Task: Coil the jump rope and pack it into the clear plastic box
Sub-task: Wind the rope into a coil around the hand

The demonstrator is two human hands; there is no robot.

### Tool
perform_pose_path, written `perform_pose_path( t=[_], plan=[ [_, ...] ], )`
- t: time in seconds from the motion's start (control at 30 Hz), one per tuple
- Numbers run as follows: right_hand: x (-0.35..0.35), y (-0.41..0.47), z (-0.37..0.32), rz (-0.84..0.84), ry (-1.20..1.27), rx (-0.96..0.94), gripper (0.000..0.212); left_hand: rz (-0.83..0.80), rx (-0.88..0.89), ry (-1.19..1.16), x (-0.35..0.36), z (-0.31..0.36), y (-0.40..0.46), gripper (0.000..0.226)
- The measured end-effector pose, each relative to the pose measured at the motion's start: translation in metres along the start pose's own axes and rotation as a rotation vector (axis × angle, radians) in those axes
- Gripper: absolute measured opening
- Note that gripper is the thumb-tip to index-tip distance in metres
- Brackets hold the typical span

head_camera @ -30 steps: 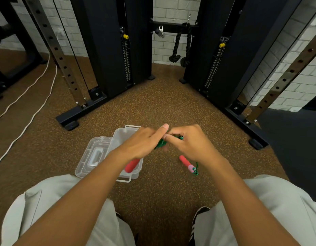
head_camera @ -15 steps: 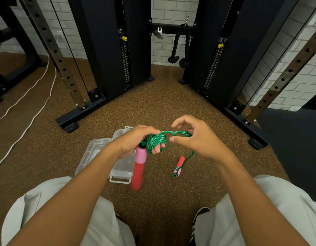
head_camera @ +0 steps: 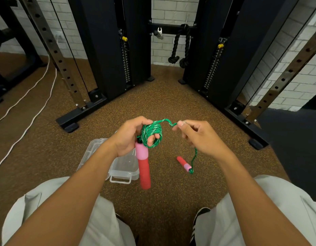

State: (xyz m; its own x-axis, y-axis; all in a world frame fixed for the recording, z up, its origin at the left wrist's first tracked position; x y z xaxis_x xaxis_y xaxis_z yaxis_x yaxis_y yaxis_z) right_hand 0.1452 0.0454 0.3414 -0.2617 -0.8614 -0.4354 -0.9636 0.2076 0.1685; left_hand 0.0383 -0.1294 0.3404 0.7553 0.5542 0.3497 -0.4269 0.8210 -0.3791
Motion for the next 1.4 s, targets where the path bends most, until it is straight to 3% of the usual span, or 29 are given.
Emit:
perform_pose_path(
  t=[0.13, 0.23, 0.4, 0.5, 0.63, 0.77, 0.87, 1.0, 1.2, 1.4],
  plan=[
    [0.004, 0.002, 0.010, 0.033, 0.007, 0.050, 0.022, 0.014, 0.057, -0.052, -0.001, 0.004, -0.002, 0.032],
    [0.007, 0.004, 0.015, 0.023, 0.124, 0.081, 0.035, 0.044, 0.105, -0.104, -0.005, 0.008, -0.003, 0.038],
    [-0.001, 0.006, 0.010, 0.179, 0.141, 0.000, 0.005, 0.085, 0.142, -0.185, -0.015, 0.013, -0.003, 0.040],
    [-0.004, 0.008, 0.013, 0.230, 0.049, 0.014, 0.020, 0.081, 0.138, -0.177, -0.015, 0.013, -0.004, 0.033],
    [0.005, 0.008, 0.020, 0.161, -0.047, 0.057, 0.034, 0.045, 0.164, -0.215, -0.013, 0.013, -0.002, 0.030],
    [0.020, 0.006, 0.022, 0.103, -0.061, 0.040, 0.023, 0.013, 0.199, -0.320, -0.014, 0.013, 0.002, 0.035],
    [0.032, 0.007, 0.023, 0.133, 0.018, -0.031, 0.008, 0.023, 0.199, -0.309, -0.016, 0.010, 0.005, 0.043],
    [0.035, 0.008, 0.029, 0.232, -0.037, -0.065, 0.016, 0.022, 0.225, -0.331, -0.016, 0.011, 0.003, 0.057],
    [0.044, 0.004, 0.033, 0.079, -0.184, -0.025, 0.027, 0.104, 0.308, -0.326, -0.021, 0.017, -0.001, 0.059],
    [0.052, 0.003, 0.015, 0.018, -0.247, -0.035, 0.017, 0.151, 0.323, -0.256, -0.023, 0.014, 0.003, 0.058]
  ],
)
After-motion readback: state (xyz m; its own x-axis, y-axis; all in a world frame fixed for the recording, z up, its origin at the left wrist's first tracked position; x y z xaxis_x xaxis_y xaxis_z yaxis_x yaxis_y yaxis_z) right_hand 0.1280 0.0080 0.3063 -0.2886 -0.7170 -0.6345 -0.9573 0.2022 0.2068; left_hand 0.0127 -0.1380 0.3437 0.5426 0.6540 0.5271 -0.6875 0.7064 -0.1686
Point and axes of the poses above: each hand's wrist, its own y-axis towards the middle knuckle, its own x-axis out of the palm, z = x × y, the point moved 4 cm from there along y, towards the middle knuckle, and after that the axes turned 8 degrees about -x, right-handed, at the moved point
